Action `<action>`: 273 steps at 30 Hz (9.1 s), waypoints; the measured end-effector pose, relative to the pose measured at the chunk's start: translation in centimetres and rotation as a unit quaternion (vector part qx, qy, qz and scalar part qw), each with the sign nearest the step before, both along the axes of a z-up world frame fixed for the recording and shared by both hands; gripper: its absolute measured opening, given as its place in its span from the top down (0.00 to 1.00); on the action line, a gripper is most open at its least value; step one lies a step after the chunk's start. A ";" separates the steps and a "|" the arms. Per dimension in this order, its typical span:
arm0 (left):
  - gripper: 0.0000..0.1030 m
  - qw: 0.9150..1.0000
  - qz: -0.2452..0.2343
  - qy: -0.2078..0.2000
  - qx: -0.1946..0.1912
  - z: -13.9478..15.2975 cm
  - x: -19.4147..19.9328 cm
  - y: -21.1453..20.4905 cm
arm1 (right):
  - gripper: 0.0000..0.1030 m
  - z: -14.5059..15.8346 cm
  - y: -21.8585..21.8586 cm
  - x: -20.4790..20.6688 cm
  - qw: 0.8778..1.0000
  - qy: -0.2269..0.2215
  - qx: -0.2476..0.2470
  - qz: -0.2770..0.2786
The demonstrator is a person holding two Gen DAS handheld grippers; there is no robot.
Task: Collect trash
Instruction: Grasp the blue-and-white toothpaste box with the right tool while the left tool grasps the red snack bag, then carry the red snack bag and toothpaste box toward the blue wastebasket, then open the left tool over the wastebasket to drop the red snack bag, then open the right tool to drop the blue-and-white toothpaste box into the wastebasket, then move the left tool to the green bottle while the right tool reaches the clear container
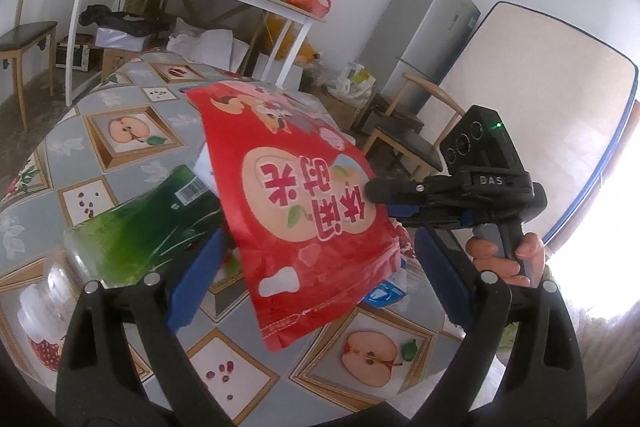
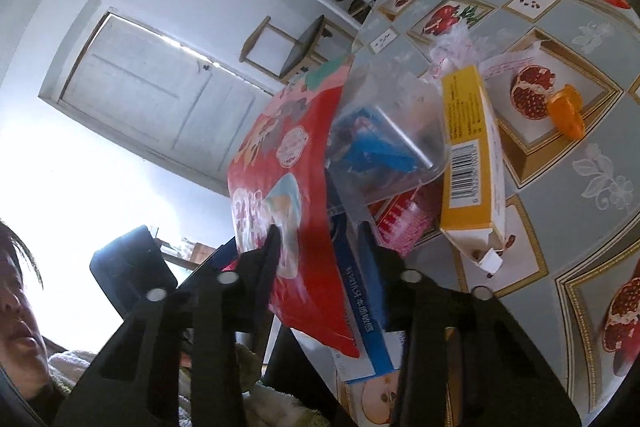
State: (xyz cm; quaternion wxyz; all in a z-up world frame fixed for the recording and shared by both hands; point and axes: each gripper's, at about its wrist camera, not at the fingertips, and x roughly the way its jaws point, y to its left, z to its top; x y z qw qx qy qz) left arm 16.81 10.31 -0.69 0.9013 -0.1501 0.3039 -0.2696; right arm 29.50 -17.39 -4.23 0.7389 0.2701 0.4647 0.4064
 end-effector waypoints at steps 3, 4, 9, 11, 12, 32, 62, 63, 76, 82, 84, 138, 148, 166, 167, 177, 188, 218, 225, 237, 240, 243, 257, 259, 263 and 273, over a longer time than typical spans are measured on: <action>0.12 1.000 -0.004 -0.004 0.002 0.2 -0.3 -0.2 | 0.85 0.4 0.1 -0.5 1.000 -0.008 0.007 0.002; 0.12 1.000 -0.003 -0.007 0.002 0.2 -0.4 -0.2 | 0.88 0.6 0.1 -0.6 1.000 -0.013 0.011 0.002; 0.12 1.000 -0.007 -0.016 -0.019 0.6 -1.3 0.8 | 0.96 2.4 -0.2 -2.2 0.998 -0.056 0.020 -0.007; 0.12 0.999 -0.008 -0.021 -0.028 0.8 -1.8 1.4 | 0.97 3.4 -0.2 -2.9 0.997 -0.077 0.026 -0.010; 0.12 0.999 -0.008 -0.025 -0.033 0.9 -2.1 1.7 | 0.97 4.1 -0.3 -3.3 0.995 -0.092 0.029 -0.013; 0.12 0.999 -0.024 0.006 -0.034 -1.3 -3.6 1.2 | 0.90 6.3 -4.2 -8.5 0.982 -0.141 -0.056 -0.110; 0.29 0.992 0.074 0.095 0.039 -5.4 -4.9 5.2 | 0.45 -2.9 1.1 -7.5 0.921 -0.132 -0.352 -0.096; 0.29 0.991 0.080 0.102 0.033 -5.6 -4.6 5.5 | 0.47 -3.0 1.0 -7.6 0.923 -0.131 -0.350 -0.095; 0.45 0.985 0.113 0.128 -0.036 -7.7 -1.4 6.4 | 0.50 -3.2 1.1 -7.7 0.925 -0.131 -0.344 -0.095; 0.64 0.981 0.119 0.140 -0.065 -8.1 -1.3 7.0 | 0.50 -3.1 1.2 -7.7 0.924 -0.132 -0.345 -0.095; 0.72 0.980 0.121 0.140 -0.070 -8.1 -1.4 7.3 | 0.51 -3.1 1.4 -7.8 0.924 -0.133 -0.345 -0.096; 0.91 0.987 0.046 -0.133 -0.082 6.8 -11.1 4.3 | 0.54 6.0 -5.5 -16.1 0.944 -0.153 -0.206 -0.209; 0.91 0.989 -0.035 -0.126 -0.075 8.7 -8.4 -2.3 | 0.54 6.0 -11.5 -19.1 0.931 -0.141 -0.181 -0.282; 0.91 0.957 -0.279 0.074 0.030 4.2 1.1 -29.0 | 0.53 -5.3 -30.6 -27.9 0.849 0.035 -0.115 -0.515; 0.91 0.953 -0.287 0.086 0.047 3.2 1.3 -31.0 | 0.53 -6.0 -31.4 -28.0 0.846 0.045 -0.108 -0.520; 0.91 0.909 -0.318 0.233 0.132 -6.8 5.5 -46.5 | 0.53 -14.2 -36.8 -28.8 0.819 0.137 -0.049 -0.555; 0.51 0.890 -0.257 0.338 0.164 -18.3 10.2 -55.8 | 0.53 -17.1 -39.8 -29.8 0.798 0.167 -0.042 -0.578; 0.31 0.972 -0.148 0.156 0.092 -1.6 2.5 -21.7 | 0.42 -24.3 -44.1 -9.1 0.812 0.280 -0.289 -0.423; 0.31 0.980 -0.102 0.149 0.083 -1.9 2.0 -15.8 | 0.41 -23.6 -42.8 -11.7 0.818 0.264 -0.250 -0.447; 0.31 0.988 -0.058 0.132 0.054 -1.9 1.2 -9.5 | 0.41 -17.3 -37.5 -15.6 0.844 0.202 -0.219 -0.447; 0.31 0.990 -0.045 0.121 0.050 -1.6 0.6 -7.7 | 0.37 -14.1 -35.0 -15.7 0.860 0.166 -0.210 -0.435; 0.29 0.993 -0.032 0.107 0.043 -1.4 -0.2 -5.5 | 0.34 -10.2 -31.5 -15.2 0.880 0.117 -0.209 -0.409; 0.29 0.997 0.034 0.048 0.041 -2.6 -2.8 -0.1 | 0.31 3.4 -13.0 -8.2 0.957 -0.046 -0.161 -0.238; 0.29 0.997 0.040 0.034 0.050 -2.4 -3.0 0.5 | 0.31 4.2 -10.5 -7.1 0.962 -0.057 -0.156 -0.219; 0.27 0.997 0.059 0.022 0.052 -2.1 -2.8 2.6 | 0.31 5.4 -6.0 -5.1 0.966 -0.072 -0.165 -0.185; 0.21 0.995 0.057 0.023 0.081 -1.1 1.6 6.9 | 0.31 4.7 -1.0 0.5 0.978 -0.024 -0.133 -0.162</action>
